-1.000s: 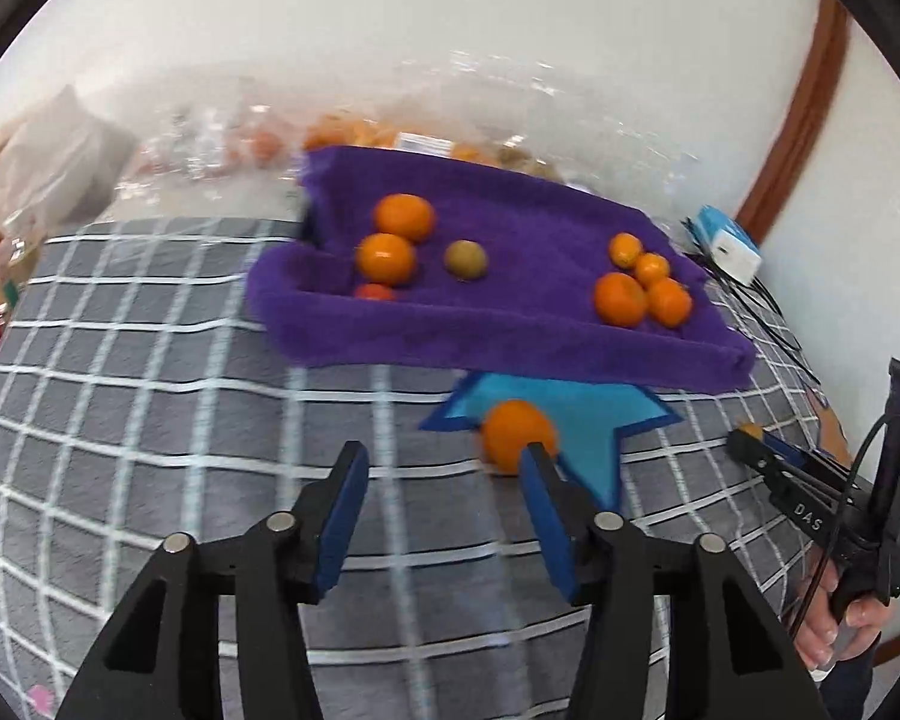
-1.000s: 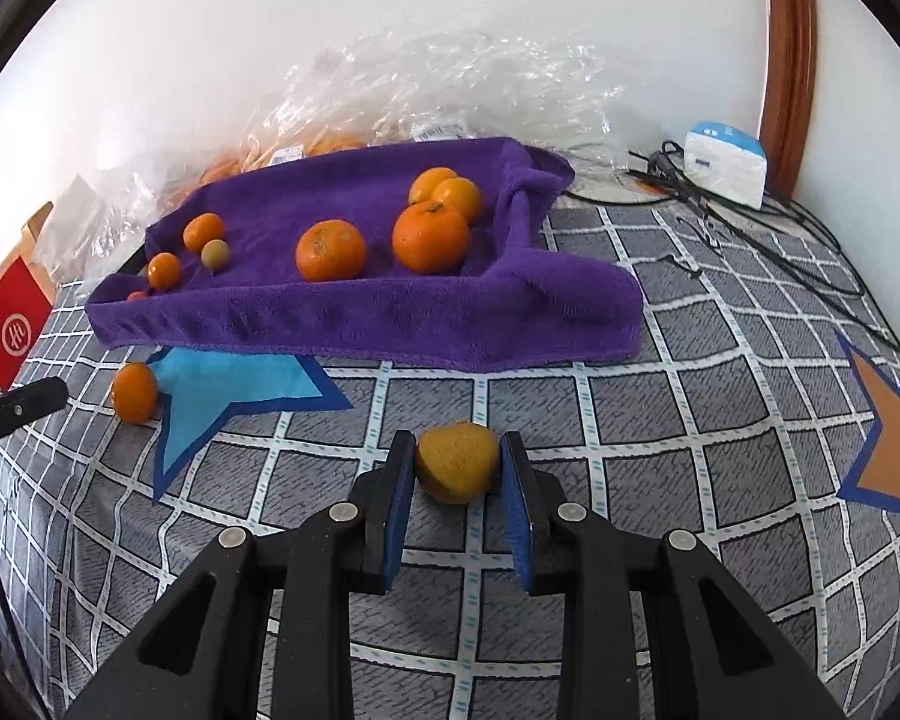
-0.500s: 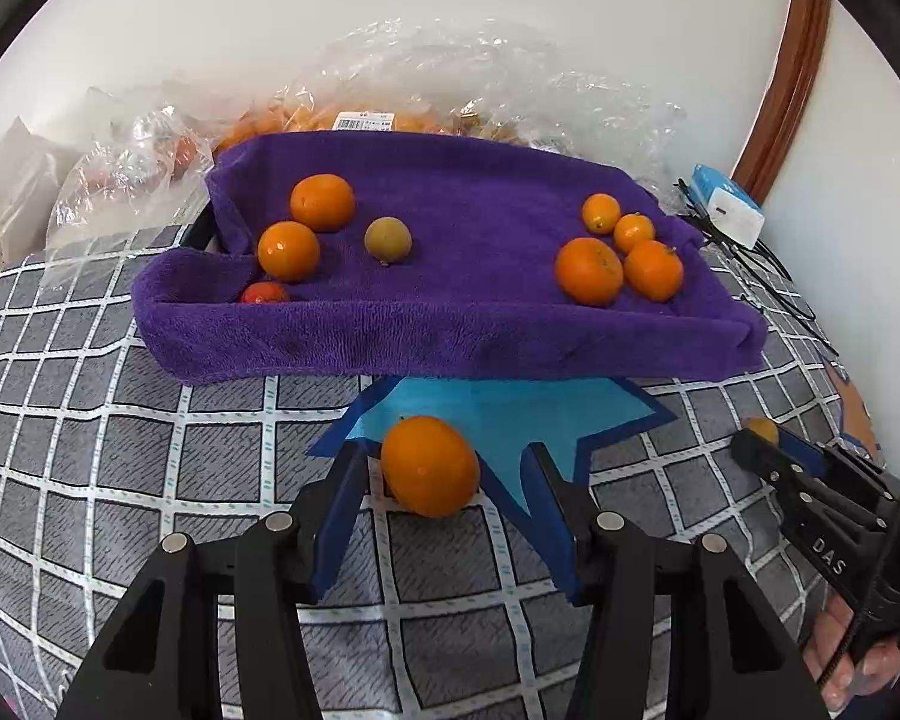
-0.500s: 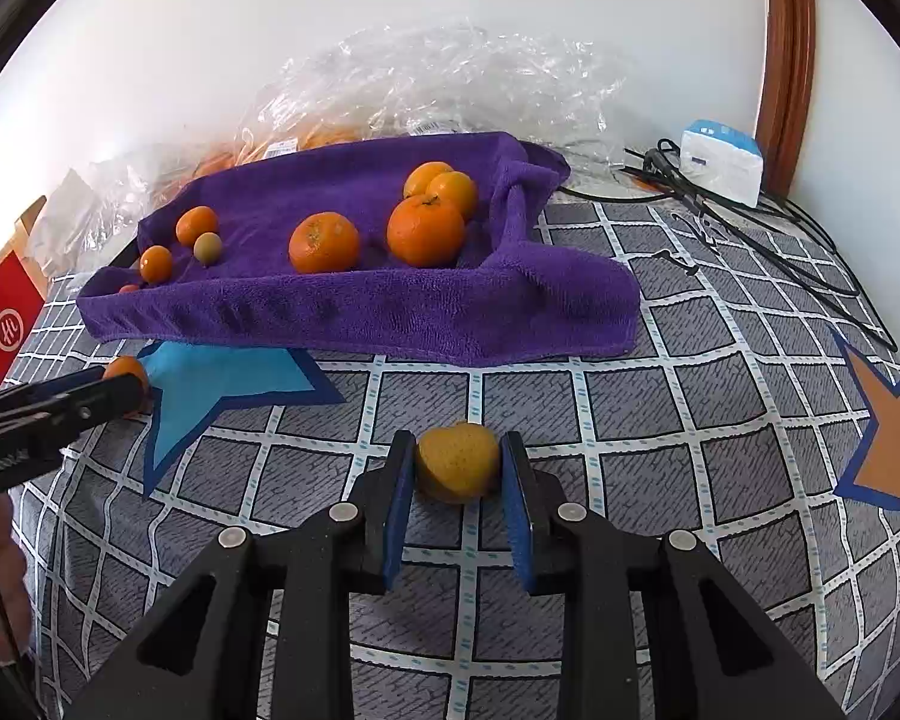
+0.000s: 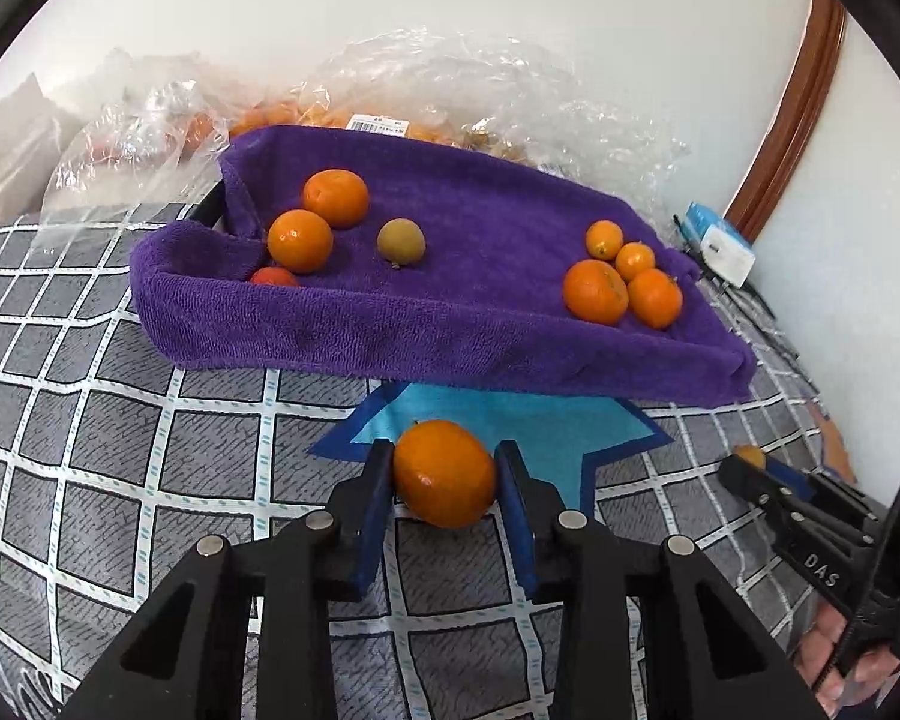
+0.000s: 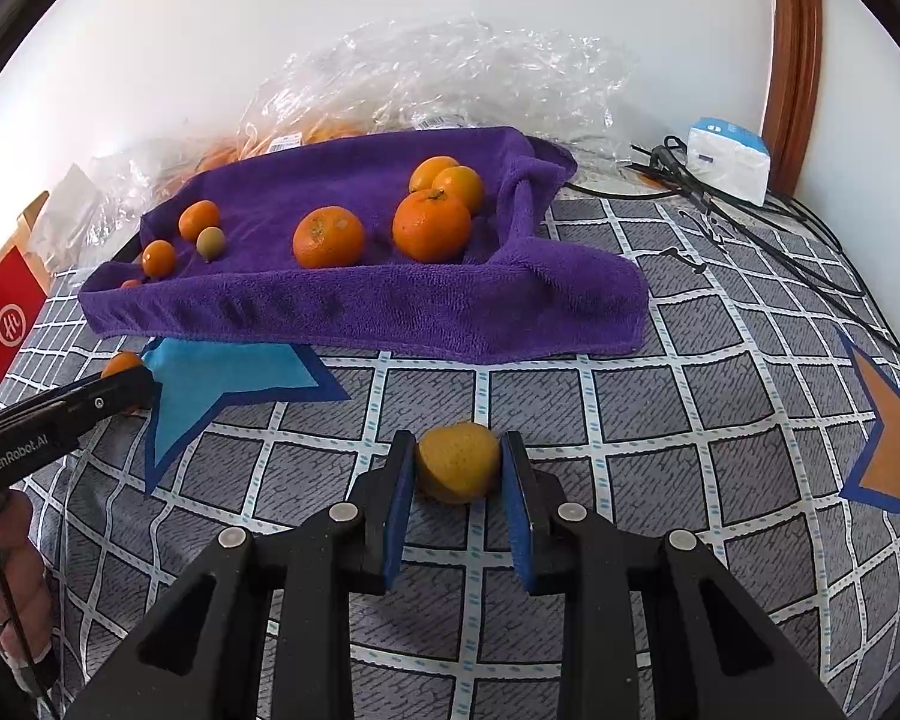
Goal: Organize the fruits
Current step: 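Lift the orange and the yellow fruit and carry both over the towel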
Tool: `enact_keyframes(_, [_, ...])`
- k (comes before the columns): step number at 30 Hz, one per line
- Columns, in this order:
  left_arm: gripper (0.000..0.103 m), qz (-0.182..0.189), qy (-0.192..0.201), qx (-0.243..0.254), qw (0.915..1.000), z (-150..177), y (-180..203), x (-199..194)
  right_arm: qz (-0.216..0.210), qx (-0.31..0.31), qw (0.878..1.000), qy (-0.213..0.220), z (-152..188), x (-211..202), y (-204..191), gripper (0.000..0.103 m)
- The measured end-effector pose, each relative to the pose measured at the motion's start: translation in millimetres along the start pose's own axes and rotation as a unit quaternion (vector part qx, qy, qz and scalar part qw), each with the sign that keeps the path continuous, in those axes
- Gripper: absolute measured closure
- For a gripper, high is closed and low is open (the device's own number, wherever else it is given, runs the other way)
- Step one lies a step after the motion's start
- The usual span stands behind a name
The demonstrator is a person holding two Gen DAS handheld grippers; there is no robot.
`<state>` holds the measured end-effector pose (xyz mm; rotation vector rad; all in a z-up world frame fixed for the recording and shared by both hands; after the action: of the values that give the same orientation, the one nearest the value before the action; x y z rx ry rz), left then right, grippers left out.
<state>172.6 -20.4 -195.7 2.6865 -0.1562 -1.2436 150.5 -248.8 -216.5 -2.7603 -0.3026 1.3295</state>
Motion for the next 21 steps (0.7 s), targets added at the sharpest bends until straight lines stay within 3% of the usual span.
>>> enact_keyframes(21, [0.071, 0.007, 0.056, -0.029, 0.9980, -2.1, -6.8, -20.7, -0.011, -0.005, 1.000, 0.009, 1.5, -4.5, -2.0, 0.075])
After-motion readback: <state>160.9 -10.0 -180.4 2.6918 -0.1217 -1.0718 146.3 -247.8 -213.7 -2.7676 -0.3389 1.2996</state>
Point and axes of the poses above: each gripper's, at about its wrist camera, not at the fingertips, and x roughly the way its jaws point, y to its right, z to its underside, the point moved 2 cm from there along x, roughly the way its jaws point, and after that the axes turned 5 degrees about -z, right-handed, at the moved point
